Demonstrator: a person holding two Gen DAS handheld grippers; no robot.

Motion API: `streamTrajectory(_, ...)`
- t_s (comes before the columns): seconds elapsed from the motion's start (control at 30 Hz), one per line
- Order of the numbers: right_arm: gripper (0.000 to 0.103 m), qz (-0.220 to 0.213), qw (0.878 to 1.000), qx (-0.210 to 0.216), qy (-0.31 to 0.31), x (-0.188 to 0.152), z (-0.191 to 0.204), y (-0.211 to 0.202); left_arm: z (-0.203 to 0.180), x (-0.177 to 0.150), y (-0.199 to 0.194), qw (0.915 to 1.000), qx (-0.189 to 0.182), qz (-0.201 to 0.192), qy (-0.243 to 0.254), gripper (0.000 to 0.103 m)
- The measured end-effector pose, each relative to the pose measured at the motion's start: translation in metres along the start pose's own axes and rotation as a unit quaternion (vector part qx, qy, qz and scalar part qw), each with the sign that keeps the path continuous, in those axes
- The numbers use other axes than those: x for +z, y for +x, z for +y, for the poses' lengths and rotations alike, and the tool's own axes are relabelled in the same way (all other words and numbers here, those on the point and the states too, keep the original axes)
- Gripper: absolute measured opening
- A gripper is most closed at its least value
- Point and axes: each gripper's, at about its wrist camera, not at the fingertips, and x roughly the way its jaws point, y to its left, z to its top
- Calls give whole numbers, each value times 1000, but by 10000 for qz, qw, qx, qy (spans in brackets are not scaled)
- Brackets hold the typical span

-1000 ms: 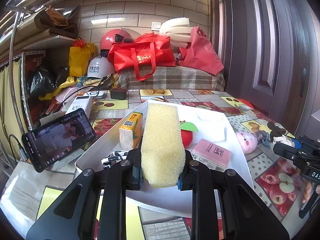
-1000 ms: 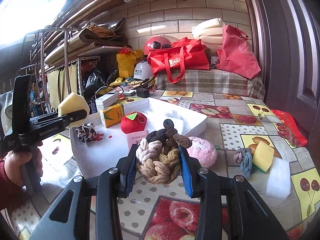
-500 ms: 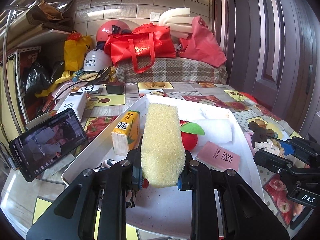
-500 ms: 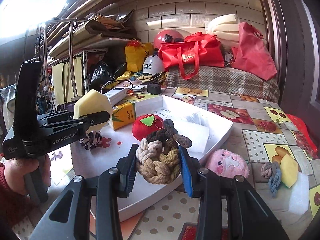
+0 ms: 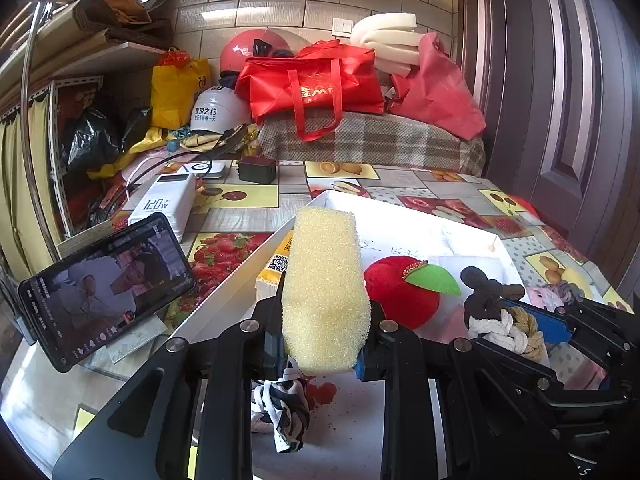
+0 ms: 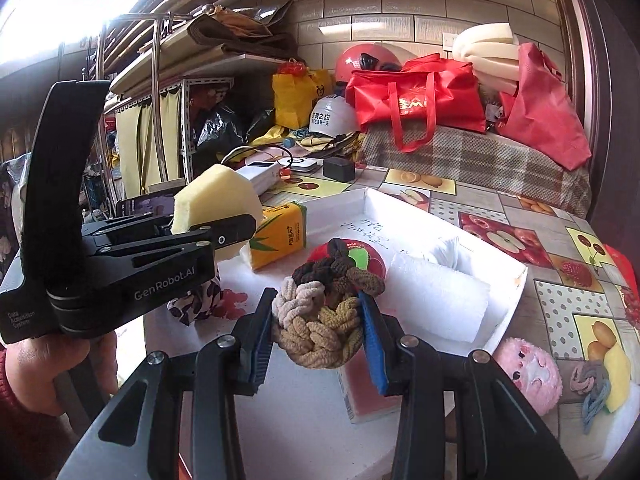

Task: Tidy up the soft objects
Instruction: 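Carry the yellow sponge and braided rope toy over the white tray with both tools, then open the left tool to drop the sponge while the right tool releases the rope toy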

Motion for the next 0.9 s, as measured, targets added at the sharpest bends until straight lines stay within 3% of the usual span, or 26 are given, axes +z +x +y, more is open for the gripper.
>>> streamTrajectory(0.23,41,94,9989,9,454,1,-17,6,-1,0,-1,10000,45,-39,14,23)
streamTrajectory(0.73,42,-64,9999,-81,131,2,-5,2,-11,-1,-5,9993,182,-149,294,23)
streamTrajectory(0.8,46,-60,9998,-100,138,2,-6,2,-10,0,-6,9992,197,-166,297,24)
streamTrajectory(0.83,49,-71,9998,-122,148,2,-5,2,-11,0,-6,9992,216,-177,298,32)
streamTrajectory(0.9,62,-111,9997,-145,160,1,-5,0,-11,-1,-8,9987,341,-219,306,65)
